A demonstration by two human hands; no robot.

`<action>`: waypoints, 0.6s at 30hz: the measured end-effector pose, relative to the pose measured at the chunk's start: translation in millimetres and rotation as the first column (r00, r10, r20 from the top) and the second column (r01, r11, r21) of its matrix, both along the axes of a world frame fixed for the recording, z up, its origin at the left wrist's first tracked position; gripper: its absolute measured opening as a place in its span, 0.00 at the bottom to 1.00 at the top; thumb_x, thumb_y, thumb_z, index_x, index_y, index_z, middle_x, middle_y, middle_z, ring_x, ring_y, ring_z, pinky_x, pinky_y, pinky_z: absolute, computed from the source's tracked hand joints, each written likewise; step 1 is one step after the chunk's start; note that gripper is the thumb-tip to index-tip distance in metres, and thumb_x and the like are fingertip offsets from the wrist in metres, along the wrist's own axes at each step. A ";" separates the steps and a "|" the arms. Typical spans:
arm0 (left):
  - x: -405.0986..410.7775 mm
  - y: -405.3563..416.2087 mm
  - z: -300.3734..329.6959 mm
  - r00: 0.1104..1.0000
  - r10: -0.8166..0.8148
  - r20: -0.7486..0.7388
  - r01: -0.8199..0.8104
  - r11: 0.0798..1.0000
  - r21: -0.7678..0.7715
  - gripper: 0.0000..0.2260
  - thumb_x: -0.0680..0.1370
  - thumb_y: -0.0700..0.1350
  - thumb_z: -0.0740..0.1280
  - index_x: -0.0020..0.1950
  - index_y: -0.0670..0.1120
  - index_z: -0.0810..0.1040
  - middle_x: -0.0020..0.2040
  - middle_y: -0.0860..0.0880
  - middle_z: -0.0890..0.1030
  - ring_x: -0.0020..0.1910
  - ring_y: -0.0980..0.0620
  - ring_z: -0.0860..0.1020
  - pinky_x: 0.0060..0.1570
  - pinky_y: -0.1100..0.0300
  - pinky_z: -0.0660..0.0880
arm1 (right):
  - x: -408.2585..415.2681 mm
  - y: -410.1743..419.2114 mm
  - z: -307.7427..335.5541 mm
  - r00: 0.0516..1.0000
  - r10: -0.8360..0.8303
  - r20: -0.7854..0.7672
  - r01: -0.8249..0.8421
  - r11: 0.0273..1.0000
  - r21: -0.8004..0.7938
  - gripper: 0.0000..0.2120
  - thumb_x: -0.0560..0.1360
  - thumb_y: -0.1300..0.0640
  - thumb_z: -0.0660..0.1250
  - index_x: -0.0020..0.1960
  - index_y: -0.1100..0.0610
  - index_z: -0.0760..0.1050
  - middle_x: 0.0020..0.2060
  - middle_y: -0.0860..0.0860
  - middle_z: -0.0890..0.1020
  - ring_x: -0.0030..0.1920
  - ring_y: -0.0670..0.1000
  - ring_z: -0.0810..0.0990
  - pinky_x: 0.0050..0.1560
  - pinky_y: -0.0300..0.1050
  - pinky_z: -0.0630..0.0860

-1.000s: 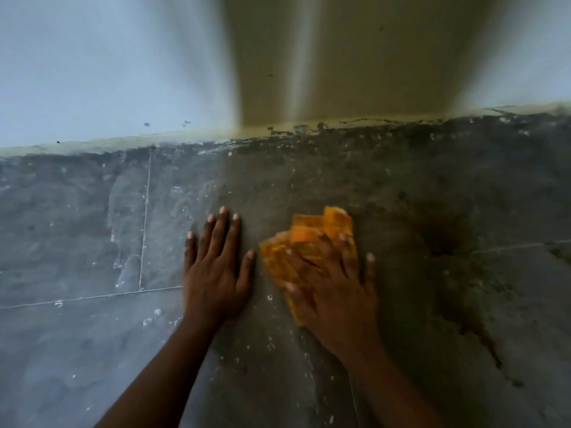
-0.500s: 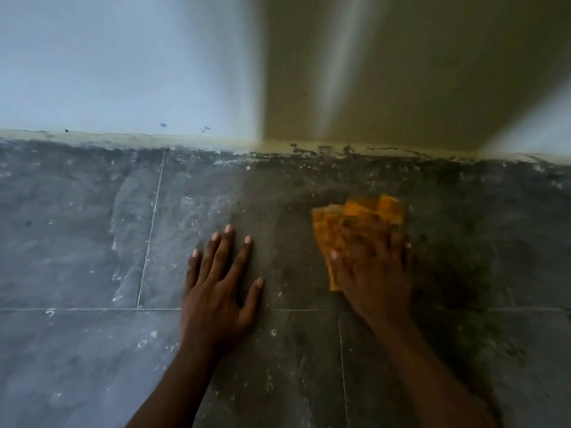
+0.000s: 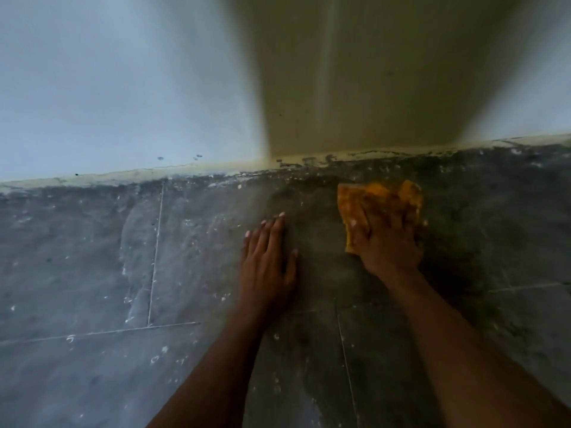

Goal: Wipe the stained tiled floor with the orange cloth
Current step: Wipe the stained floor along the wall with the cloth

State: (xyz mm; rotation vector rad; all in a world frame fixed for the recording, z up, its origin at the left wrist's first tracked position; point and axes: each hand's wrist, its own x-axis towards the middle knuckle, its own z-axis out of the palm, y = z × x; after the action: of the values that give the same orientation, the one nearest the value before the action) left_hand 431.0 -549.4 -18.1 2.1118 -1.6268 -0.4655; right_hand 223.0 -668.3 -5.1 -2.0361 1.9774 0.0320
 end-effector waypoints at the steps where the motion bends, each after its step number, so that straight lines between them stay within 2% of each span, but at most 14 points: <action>1: -13.0 -11.1 -2.2 1.000 0.024 0.019 -0.024 1.000 0.001 0.33 0.84 0.59 0.56 0.86 0.53 0.49 0.86 0.50 0.56 0.85 0.51 0.49 0.84 0.44 0.46 | 12.8 -23.1 2.5 0.990 -0.126 0.069 0.120 0.989 0.082 0.31 0.82 0.31 0.47 0.82 0.35 0.46 0.85 0.52 0.44 0.83 0.65 0.38 0.78 0.74 0.43; 2: -23.9 -18.7 -6.6 0.997 0.050 0.064 -0.050 0.999 0.004 0.33 0.84 0.59 0.56 0.86 0.53 0.46 0.86 0.52 0.52 0.85 0.52 0.45 0.84 0.44 0.43 | 29.1 -42.3 4.9 0.980 -0.178 0.095 0.167 0.979 0.115 0.31 0.82 0.31 0.48 0.82 0.35 0.43 0.85 0.51 0.41 0.82 0.65 0.35 0.78 0.74 0.40; 3: -34.3 -22.6 -13.4 0.991 0.070 0.113 -0.071 0.997 0.001 0.33 0.85 0.59 0.55 0.86 0.54 0.45 0.86 0.53 0.50 0.85 0.52 0.44 0.84 0.44 0.42 | 42.9 -54.8 7.0 0.984 -0.152 0.091 0.140 0.982 0.124 0.31 0.82 0.32 0.48 0.82 0.34 0.43 0.84 0.50 0.40 0.82 0.65 0.34 0.78 0.73 0.38; 5: -31.1 -19.8 -21.4 0.975 0.049 0.217 -0.048 0.999 -0.013 0.32 0.85 0.59 0.54 0.86 0.54 0.47 0.86 0.53 0.50 0.85 0.50 0.46 0.83 0.42 0.43 | 67.1 -55.4 5.1 0.992 0.097 0.077 -0.105 0.990 0.098 0.30 0.83 0.33 0.50 0.82 0.33 0.45 0.85 0.49 0.41 0.82 0.64 0.35 0.78 0.71 0.35; 7: -32.0 -22.3 -23.8 0.969 0.023 0.248 -0.017 0.999 -0.028 0.30 0.85 0.58 0.52 0.86 0.52 0.51 0.86 0.51 0.53 0.85 0.49 0.49 0.83 0.38 0.46 | 54.3 -33.5 2.0 0.927 0.374 0.014 -0.374 0.927 0.011 0.29 0.83 0.34 0.51 0.81 0.31 0.46 0.85 0.47 0.43 0.83 0.61 0.35 0.78 0.69 0.34; 8: -32.2 -22.4 -22.9 0.969 0.025 0.246 -0.019 0.999 -0.028 0.30 0.85 0.58 0.52 0.86 0.51 0.52 0.86 0.50 0.55 0.85 0.49 0.50 0.82 0.37 0.47 | 41.4 -19.9 2.2 0.891 0.455 -0.005 -0.455 0.891 -0.014 0.29 0.82 0.33 0.50 0.81 0.30 0.45 0.85 0.45 0.42 0.83 0.59 0.34 0.78 0.68 0.33; 10: -35.0 -23.4 -19.5 0.976 0.032 0.213 -0.027 0.999 -0.023 0.31 0.85 0.59 0.51 0.86 0.50 0.52 0.86 0.49 0.55 0.85 0.50 0.49 0.83 0.39 0.48 | 6.9 -7.6 2.9 0.871 0.491 -0.032 -0.491 0.871 -0.005 0.30 0.81 0.30 0.48 0.80 0.28 0.41 0.84 0.43 0.40 0.82 0.56 0.31 0.78 0.67 0.33; 12: -33.9 -22.1 -15.3 0.988 0.042 0.147 -0.040 0.999 -0.010 0.33 0.85 0.60 0.54 0.86 0.49 0.49 0.86 0.49 0.56 0.85 0.51 0.49 0.84 0.42 0.46 | -25.3 -15.1 5.6 0.921 0.383 -0.075 -0.381 0.924 0.038 0.30 0.81 0.29 0.46 0.79 0.28 0.39 0.84 0.44 0.38 0.83 0.57 0.32 0.78 0.68 0.33; 15: -34.3 -23.1 -14.1 0.989 0.022 0.145 -0.017 0.999 -0.036 0.31 0.84 0.58 0.56 0.86 0.51 0.53 0.86 0.50 0.55 0.86 0.51 0.49 0.84 0.42 0.47 | -38.2 -56.8 -0.3 0.999 0.014 -0.030 -0.013 0.999 0.032 0.32 0.81 0.30 0.48 0.82 0.34 0.41 0.85 0.52 0.41 0.83 0.65 0.37 0.79 0.71 0.37; 17: -32.2 -23.9 -17.7 0.980 0.014 0.199 -0.007 0.999 -0.036 0.29 0.85 0.57 0.56 0.85 0.54 0.56 0.86 0.52 0.55 0.86 0.51 0.49 0.83 0.42 0.48 | -7.1 -80.2 -6.9 0.979 -0.197 0.045 0.198 0.980 -0.014 0.34 0.81 0.32 0.52 0.83 0.38 0.46 0.85 0.56 0.43 0.82 0.69 0.39 0.79 0.73 0.41; 18: -31.8 -24.8 -18.8 0.976 0.003 0.219 0.005 0.999 -0.033 0.28 0.85 0.58 0.56 0.85 0.56 0.57 0.86 0.52 0.54 0.86 0.51 0.49 0.83 0.42 0.48 | 11.0 -83.7 -6.2 0.972 -0.228 0.054 0.230 0.972 -0.036 0.34 0.81 0.34 0.54 0.83 0.39 0.48 0.84 0.57 0.45 0.82 0.69 0.40 0.79 0.73 0.42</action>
State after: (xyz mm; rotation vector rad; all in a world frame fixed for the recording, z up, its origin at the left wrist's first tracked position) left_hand 399.2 -574.2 -36.9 2.2018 -1.7409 -0.2092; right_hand 234.0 -752.0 -11.3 -1.8009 2.1853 -0.1107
